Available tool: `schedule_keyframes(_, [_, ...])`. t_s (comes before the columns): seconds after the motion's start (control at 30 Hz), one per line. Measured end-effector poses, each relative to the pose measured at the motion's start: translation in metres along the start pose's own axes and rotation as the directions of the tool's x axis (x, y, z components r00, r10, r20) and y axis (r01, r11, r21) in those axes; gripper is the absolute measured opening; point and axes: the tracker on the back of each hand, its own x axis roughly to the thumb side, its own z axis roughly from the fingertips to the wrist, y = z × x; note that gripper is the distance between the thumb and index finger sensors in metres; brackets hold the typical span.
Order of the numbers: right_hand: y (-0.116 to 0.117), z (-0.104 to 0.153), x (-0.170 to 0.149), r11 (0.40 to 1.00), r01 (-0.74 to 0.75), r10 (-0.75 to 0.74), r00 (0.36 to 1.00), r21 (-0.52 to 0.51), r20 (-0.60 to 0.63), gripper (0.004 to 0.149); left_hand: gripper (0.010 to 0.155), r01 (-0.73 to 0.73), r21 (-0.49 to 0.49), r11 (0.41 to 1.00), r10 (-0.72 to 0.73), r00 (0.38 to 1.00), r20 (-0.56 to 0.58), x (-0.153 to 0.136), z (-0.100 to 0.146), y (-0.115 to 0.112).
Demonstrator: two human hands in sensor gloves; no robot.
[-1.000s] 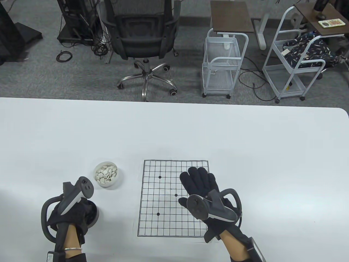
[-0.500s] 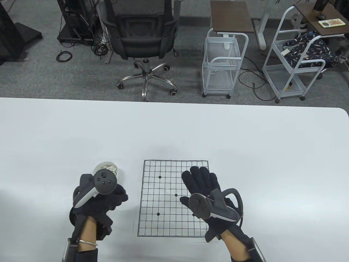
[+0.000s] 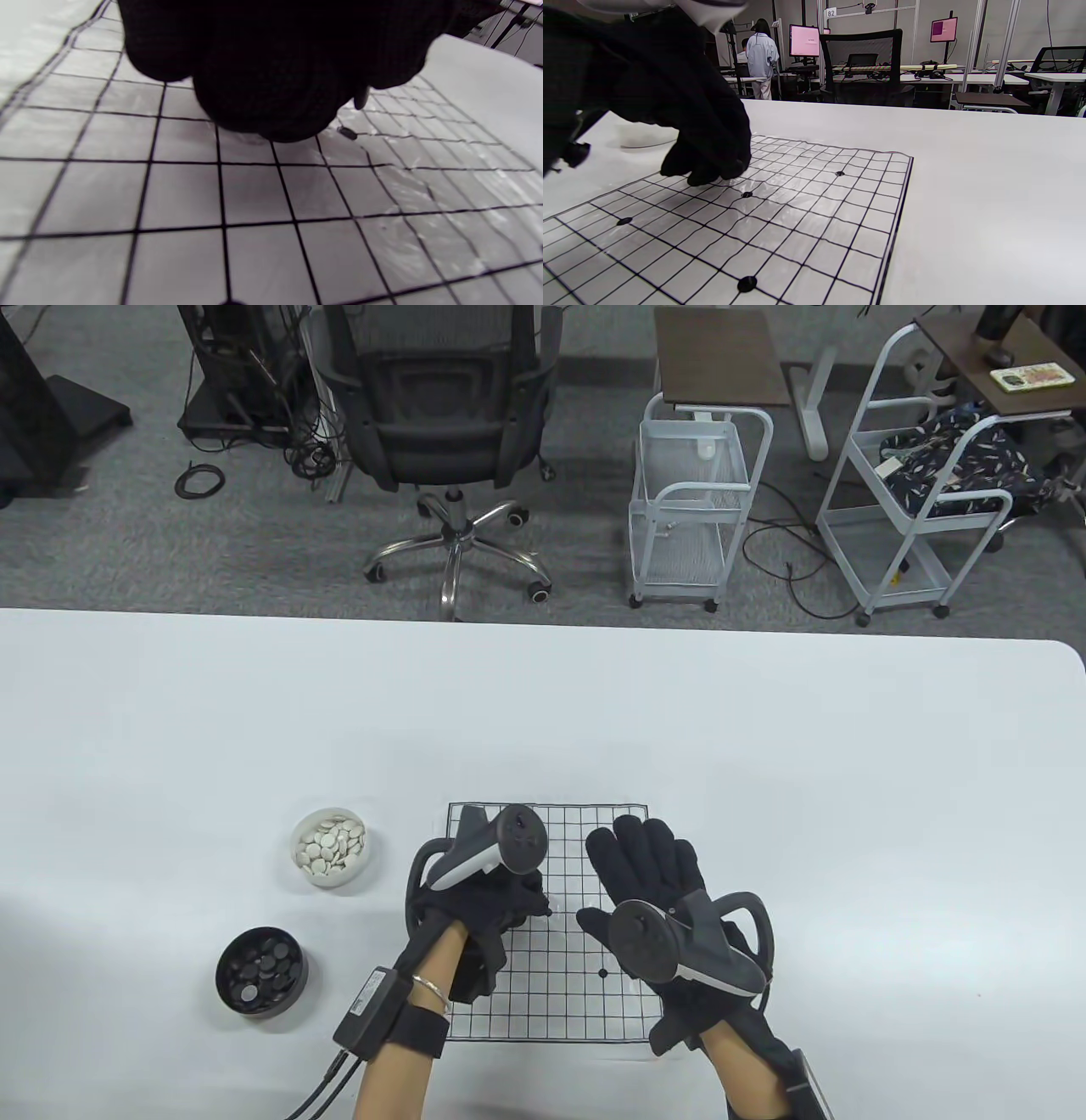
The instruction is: Place Go stones in plus sign pattern
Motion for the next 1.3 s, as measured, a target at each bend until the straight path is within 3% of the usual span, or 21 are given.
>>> schedule_keyframes(0.53, [-0.002,0.002,0.001,1.000,-0.006,0.006,1.000,-0.016,0.004,0.077,0.039,0.162,-0.055,0.985,-0.167,0.980,-0.106,0.018,-0.006,-0.006])
schedule_keyframes(1.07, [-0.003,0.003,0.003,1.000,-0.014,0.014,1.000,-0.018,0.008,0.076,0.041,0.181,-0.061,0.982,-0.187,0.973,-0.133,0.014,-0.002,-0.005])
schedule_keyframes(1.23, [-0.003,0.003,0.004,1.000,-0.012,0.012,1.000,-0.018,0.011,0.076,0.046,0.198,-0.063,0.978,-0.205,0.970,-0.132,0.004,0.009,0.001])
schedule_keyframes(1.3, [-0.003,0.003,0.004,1.000,-0.014,0.014,1.000,-0.018,0.013,0.076,0.049,0.224,-0.022,0.974,-0.225,0.966,-0.130,-0.004,0.022,0.008])
